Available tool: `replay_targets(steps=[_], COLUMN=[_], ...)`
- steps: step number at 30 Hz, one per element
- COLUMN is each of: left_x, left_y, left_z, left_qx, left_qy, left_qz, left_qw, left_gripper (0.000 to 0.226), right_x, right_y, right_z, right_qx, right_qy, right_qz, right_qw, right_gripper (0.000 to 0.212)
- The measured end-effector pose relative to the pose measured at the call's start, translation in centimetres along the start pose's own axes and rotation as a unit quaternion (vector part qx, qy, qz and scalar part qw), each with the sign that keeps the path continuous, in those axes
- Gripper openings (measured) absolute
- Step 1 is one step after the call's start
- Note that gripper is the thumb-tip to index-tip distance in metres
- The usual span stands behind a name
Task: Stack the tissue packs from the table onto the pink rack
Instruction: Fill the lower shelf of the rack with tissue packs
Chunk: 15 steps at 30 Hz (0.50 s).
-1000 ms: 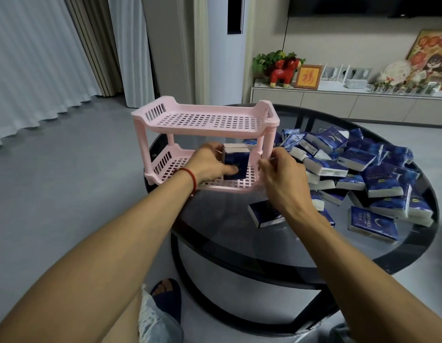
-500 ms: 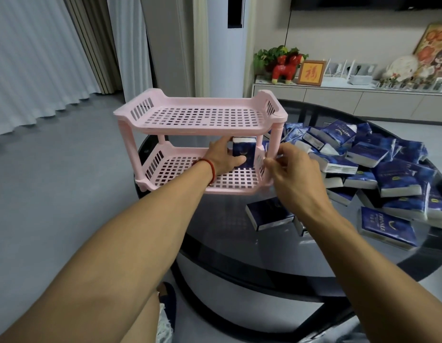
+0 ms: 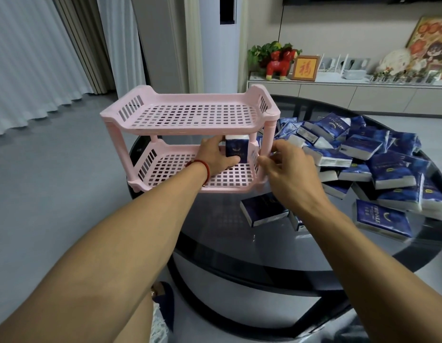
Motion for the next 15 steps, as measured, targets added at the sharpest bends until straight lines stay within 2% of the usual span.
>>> replay_targets(steps=[8,15], left_x=[-0.48,-0.47], left_y=[-0.14,-0.14], left_z=[-0.34,-0.11], left_qx=[-0.006,-0.017], left_qy=[0.011,-0.012], left_qz=[0.012,0.026], left_qw=[1.000,0.999], left_gripper=[0.056,0.055], right_x=[-0.13,-0.14], right_y=[-0.20,0.01], right_z=[0.07,0.07], right_qx=[0.001,0.003], right_qy=[-0.005,-0.005], right_qz=[-0.002,-0.003], right_qw=[1.000,1.000], right_gripper=[0.017,0.016])
Point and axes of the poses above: each hand's wrist, its own z-axis away from the middle knuckle, its own x-axis out of the palm, y = z × x, the point moved 7 cm from there along -z, towards the middle knuckle, and after that the axes turned 10 degrees about y, right-handed, at the moved point
